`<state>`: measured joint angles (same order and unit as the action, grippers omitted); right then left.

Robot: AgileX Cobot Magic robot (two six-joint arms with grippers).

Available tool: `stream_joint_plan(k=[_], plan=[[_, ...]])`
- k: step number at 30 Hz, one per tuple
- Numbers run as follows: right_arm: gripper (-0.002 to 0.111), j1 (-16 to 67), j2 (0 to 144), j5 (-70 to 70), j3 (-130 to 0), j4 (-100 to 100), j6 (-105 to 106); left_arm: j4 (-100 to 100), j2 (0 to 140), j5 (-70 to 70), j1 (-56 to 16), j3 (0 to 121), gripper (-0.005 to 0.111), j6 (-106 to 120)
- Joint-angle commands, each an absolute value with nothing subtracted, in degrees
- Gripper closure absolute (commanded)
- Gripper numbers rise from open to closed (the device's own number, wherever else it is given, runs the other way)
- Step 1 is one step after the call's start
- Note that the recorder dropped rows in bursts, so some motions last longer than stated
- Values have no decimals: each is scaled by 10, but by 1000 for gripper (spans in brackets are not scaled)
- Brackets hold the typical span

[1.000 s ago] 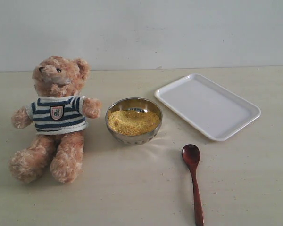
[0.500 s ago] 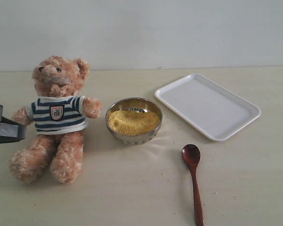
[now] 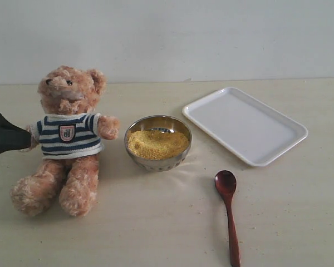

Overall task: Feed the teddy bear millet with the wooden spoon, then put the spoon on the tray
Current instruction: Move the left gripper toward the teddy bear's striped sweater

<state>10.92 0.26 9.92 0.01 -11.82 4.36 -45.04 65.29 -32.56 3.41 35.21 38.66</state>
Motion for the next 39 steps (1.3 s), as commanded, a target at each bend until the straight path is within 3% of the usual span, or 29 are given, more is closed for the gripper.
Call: stream_joint_plan(k=[1, 7, 14, 26, 32, 39], plan=[[108, 111, 0, 98, 0, -117, 45, -440, 691, -278, 33, 354, 18, 402], [108, 111, 0, 98, 0, -117, 45, -448, 775, -192, 33, 354, 17, 461], [108, 111, 0, 98, 0, -117, 45, -525, 820, -186, 33, 354, 17, 526], [108, 111, 0, 98, 0, -117, 45, -776, 856, -162, 33, 357, 17, 789], [108, 111, 0, 98, 0, -117, 45, -898, 897, -165, 33, 398, 17, 923], [108, 111, 0, 98, 0, -117, 45, -907, 947, -184, 33, 479, 12, 932]])
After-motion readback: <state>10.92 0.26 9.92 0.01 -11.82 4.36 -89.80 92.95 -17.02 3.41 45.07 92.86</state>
